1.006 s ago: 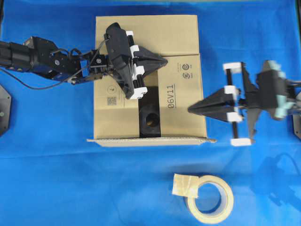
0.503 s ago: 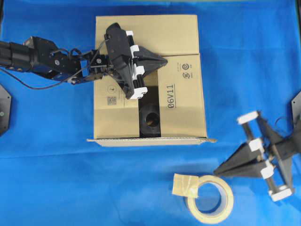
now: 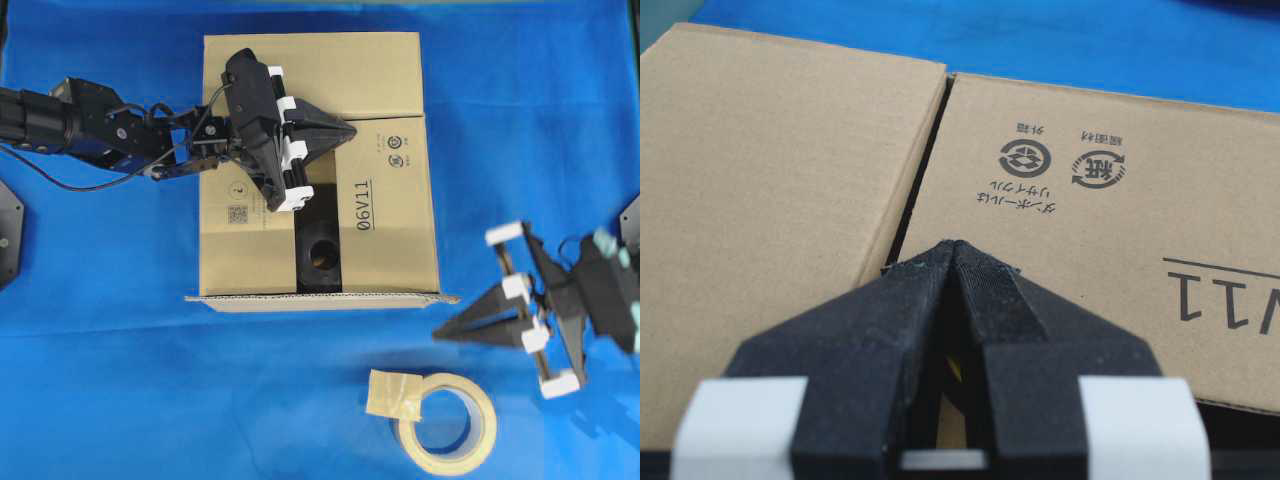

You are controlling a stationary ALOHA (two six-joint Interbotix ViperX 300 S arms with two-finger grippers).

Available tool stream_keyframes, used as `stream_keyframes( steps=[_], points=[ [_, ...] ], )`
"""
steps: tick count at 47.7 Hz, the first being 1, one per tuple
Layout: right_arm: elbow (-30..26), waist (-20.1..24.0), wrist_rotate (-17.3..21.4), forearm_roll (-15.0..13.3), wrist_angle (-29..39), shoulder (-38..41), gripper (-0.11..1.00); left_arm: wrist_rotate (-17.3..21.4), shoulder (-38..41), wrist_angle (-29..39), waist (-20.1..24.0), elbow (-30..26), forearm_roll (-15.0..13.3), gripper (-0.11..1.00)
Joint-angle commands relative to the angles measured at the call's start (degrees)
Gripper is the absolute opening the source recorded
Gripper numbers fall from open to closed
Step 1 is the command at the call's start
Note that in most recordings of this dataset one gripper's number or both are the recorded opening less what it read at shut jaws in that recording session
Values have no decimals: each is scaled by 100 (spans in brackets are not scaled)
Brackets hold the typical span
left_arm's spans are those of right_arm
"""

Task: Close the cardboard box.
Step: 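Push the front flap up and over with the right gripper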

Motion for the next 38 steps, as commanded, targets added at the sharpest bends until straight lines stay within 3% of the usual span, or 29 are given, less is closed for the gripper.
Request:
stream_keyframes(
  steps=[1, 19, 38],
  points=[
    [18, -264, 18, 9, -18, -237, 0, -18, -70, -18, -35, -62, 0, 0],
    [44, -1213, 70, 132, 299, -167, 0, -35, -70, -18, -44, -53, 0, 0],
    [44, -1336, 88, 466, 404, 694, 0, -35, -79, -18, -53, -62, 0, 0]
  ],
)
